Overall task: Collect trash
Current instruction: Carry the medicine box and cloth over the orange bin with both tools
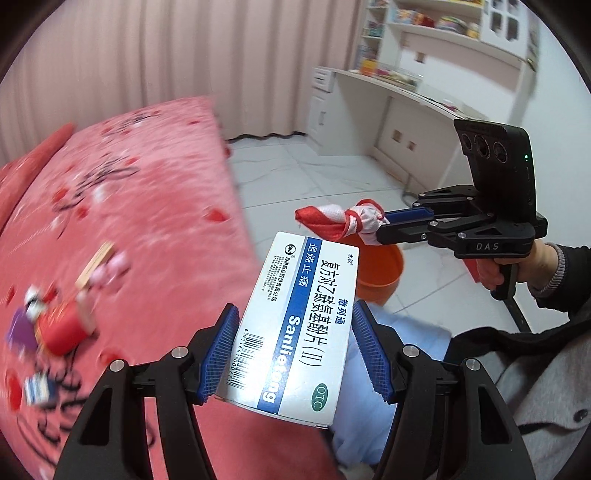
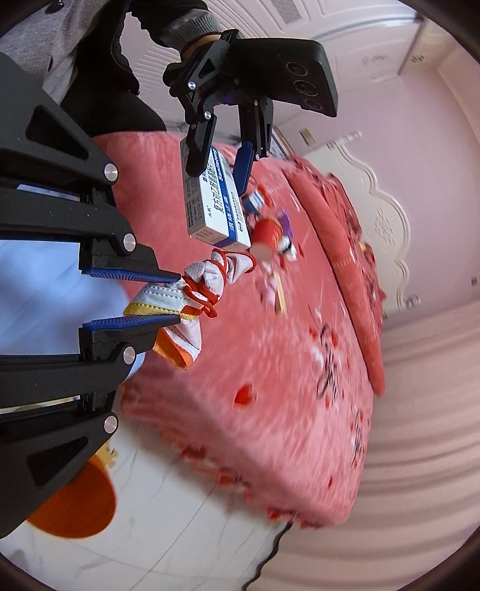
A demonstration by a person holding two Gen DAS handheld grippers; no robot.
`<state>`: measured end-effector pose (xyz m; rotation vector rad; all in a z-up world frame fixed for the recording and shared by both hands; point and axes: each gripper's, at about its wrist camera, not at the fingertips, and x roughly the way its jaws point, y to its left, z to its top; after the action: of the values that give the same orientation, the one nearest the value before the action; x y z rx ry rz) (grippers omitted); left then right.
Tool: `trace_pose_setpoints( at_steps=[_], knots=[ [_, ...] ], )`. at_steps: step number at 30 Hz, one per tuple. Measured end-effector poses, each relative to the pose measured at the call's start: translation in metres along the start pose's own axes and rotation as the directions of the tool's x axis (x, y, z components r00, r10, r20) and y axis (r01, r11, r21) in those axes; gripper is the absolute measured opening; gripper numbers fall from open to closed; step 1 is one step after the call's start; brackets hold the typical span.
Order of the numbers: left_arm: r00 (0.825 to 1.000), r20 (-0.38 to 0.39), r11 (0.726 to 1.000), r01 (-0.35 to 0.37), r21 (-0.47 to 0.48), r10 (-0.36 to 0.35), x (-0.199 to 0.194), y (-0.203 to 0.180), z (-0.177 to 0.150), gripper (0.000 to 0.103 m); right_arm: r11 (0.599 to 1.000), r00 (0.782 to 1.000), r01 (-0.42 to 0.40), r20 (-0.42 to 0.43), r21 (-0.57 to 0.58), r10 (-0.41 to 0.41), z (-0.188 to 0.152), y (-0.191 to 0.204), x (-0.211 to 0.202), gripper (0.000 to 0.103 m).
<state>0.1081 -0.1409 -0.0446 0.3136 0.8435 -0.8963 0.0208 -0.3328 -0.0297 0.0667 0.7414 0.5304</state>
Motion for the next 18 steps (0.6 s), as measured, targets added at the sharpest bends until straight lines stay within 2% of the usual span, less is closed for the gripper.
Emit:
trace_pose_setpoints(
  at_steps=[9, 18],
  knots=[
    [0.993, -0.029, 0.984, 0.115, 0.133, -0.112, 0.053, -0.036, 0.052, 0.064, 0.983, 0.989, 0.135, 0.042, 0.125, -0.141, -0.025, -0.068, -0.055, 0.017],
    [0.974, -0.072, 0.951, 0.224, 0.215, -0.214, 0.108, -0.085, 0.091, 0.064, 0.929, 0.961, 0.258, 0.023, 0.266, -0.274, -0.067, -0.136, -0.099, 0.017]
  ],
)
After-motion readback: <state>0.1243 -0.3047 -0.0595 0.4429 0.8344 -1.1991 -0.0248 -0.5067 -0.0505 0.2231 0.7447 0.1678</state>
